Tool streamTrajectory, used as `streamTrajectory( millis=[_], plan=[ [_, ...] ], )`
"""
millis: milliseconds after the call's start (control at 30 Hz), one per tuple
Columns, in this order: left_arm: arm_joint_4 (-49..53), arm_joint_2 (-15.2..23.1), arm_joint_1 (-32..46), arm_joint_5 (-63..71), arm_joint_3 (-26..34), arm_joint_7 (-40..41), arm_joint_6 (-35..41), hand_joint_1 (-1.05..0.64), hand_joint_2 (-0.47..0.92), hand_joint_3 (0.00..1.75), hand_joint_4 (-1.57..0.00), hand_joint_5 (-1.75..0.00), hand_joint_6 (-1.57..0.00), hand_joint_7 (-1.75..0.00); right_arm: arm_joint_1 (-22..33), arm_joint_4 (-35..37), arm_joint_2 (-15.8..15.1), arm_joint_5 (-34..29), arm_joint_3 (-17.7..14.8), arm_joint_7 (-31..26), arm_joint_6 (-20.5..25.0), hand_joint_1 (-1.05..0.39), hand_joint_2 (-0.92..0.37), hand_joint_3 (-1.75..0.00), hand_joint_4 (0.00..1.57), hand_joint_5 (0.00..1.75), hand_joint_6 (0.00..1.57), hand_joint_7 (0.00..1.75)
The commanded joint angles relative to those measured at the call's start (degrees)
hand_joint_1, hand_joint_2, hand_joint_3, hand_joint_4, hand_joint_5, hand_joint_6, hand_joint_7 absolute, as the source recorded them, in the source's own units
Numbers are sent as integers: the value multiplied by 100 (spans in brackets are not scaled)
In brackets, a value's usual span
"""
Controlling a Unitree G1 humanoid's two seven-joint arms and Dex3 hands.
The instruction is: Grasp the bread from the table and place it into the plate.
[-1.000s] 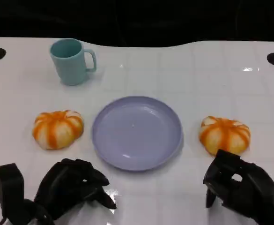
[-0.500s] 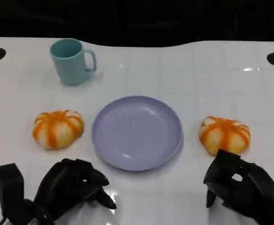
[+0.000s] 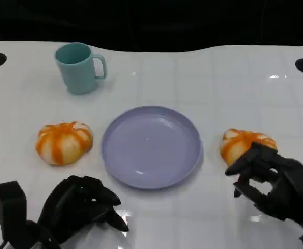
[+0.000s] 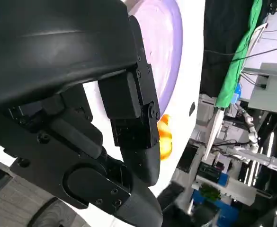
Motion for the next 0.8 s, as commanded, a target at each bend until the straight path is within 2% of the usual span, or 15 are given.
streamTrajectory(
  millis=[33, 67, 167, 300, 467, 600, 800],
  plan=[
    [74, 62, 24, 8, 28, 61, -82, -103, 71, 0, -156, -38, -157, -20, -157, -79, -426, -953, -102, -559, -398, -51, -92, -12, 38, 104, 41, 64],
    [98, 57, 13, -9, 36, 37, -94, -102, 70, 0, -156, -38, -157, -19, -180, -127, -498, -1160, -102, -682, -430, -52, -92, -11, 35, 94, 43, 49],
    [120, 57, 7, -2, 29, 35, -139, -101, 70, 0, -156, -38, -157, -17, -240, -361, -799, -2180, -123, -1276, -467, -56, -92, -11, 33, 80, 47, 25],
    [106, 52, 8, 11, 13, 69, -119, -101, 70, 0, -156, -38, -157, -17, -235, -822, -1081, -3314, -69, -1854, -34, -62, -92, -8, 34, 49, 46, 4],
    [110, 38, 1, -1, 18, 77, -98, -102, 70, 0, -157, -38, -157, -19, -198, -1363, -1302, -4112, 81, -1939, 686, -65, -92, -8, 29, 31, 38, 0],
    [116, 43, -5, 0, 20, 87, -71, -102, 70, 0, -157, -38, -157, -19, -158, -1594, -1452, -4753, 241, -2088, 1166, -67, -92, -6, 25, 25, 31, 0],
    [111, 46, 9, 16, 11, 92, -76, -102, 69, 0, -157, -38, -157, -20, -204, -1635, -1586, -5358, 523, -2189, 1742, -71, -92, -3, 21, 19, 25, 0]
  ],
)
